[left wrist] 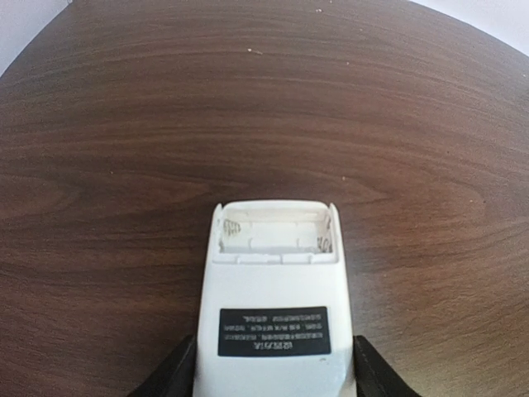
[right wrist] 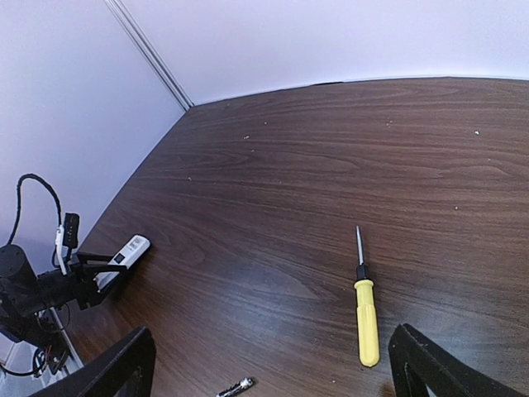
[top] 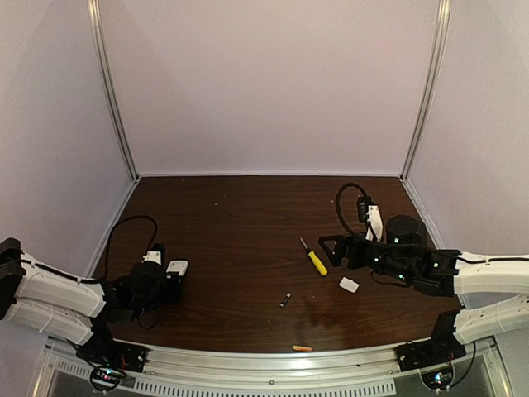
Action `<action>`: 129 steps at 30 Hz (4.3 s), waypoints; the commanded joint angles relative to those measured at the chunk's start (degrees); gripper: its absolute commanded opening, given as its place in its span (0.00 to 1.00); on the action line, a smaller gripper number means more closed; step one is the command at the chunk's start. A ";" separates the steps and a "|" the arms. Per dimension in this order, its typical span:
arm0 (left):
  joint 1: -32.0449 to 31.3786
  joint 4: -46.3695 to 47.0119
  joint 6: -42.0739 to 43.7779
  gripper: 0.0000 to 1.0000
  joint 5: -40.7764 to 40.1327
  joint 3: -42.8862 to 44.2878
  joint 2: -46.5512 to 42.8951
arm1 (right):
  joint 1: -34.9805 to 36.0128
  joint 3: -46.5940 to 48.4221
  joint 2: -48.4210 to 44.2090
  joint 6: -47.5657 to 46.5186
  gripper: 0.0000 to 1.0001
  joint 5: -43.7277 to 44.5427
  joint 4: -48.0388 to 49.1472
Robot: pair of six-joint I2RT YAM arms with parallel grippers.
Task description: Unload the batteries from the remote control
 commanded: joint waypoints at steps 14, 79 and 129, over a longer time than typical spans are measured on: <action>-1.79 -2.98 -1.14 0.81 1.36 0.33 -3.69 | 1.48 2.20 -0.52 -2.02 1.00 2.21 -2.01; 36.39 55.28 50.51 0.97 5.69 3.47 13.29 | 3.09 4.16 1.69 -12.26 1.00 8.81 -4.13; 46.25 56.38 43.86 0.97 19.38 6.29 22.65 | -42.26 -18.93 21.72 -32.66 1.00 19.86 62.25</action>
